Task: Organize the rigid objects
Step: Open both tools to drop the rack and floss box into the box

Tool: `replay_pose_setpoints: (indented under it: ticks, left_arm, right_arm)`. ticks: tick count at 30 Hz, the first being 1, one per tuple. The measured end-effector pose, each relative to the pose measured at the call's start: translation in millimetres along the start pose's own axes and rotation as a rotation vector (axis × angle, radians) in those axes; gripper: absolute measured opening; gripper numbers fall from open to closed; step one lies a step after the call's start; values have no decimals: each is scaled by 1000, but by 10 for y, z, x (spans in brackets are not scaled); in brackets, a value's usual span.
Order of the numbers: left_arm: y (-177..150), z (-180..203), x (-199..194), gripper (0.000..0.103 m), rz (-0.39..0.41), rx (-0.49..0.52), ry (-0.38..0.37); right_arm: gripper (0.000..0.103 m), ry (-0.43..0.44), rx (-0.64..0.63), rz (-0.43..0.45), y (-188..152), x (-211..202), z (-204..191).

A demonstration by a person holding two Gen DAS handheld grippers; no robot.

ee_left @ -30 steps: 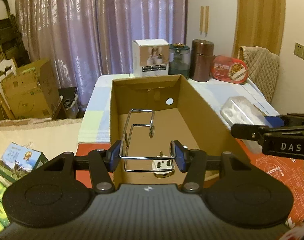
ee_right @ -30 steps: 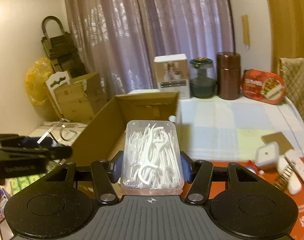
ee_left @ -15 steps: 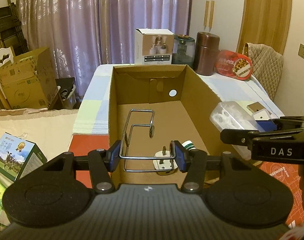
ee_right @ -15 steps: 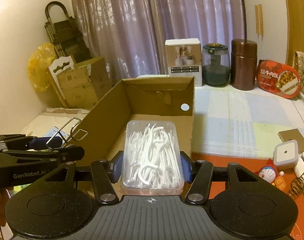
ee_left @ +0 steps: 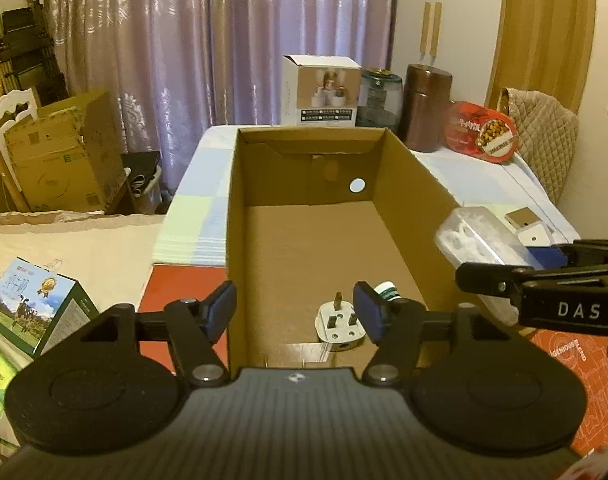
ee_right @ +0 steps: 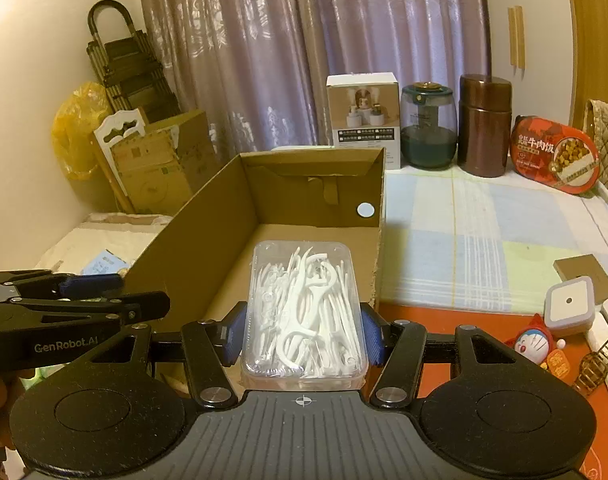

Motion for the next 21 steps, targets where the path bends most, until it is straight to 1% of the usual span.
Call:
replay_pose_setpoints:
  ticks: [5, 17, 20, 21]
  left_arm:
    - [46, -45, -105, 60, 21, -3, 13]
    - [6, -51, -182, 60, 21, -14, 6]
    - [4, -37, -187, 60, 22, -11, 6]
    - [5, -36, -189, 60, 23, -12, 6]
  right_arm:
    - [54, -1, 7, 6, 6, -13, 11]
    - [54, 5, 22, 25, 43, -33, 44]
    - [54, 18, 32, 58, 86, -68, 36]
    - [57, 16, 30, 73, 101, -88, 27]
Point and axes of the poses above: each gripper's, at about its wrist camera, not at the fingertips, and x roughly the way its jaws point, z to its right, y to its top, the point moved 8 cm from there along x, roughly the way its jaws point, and after that the axes turned 2 degrees about z, right-handed, at the moved point
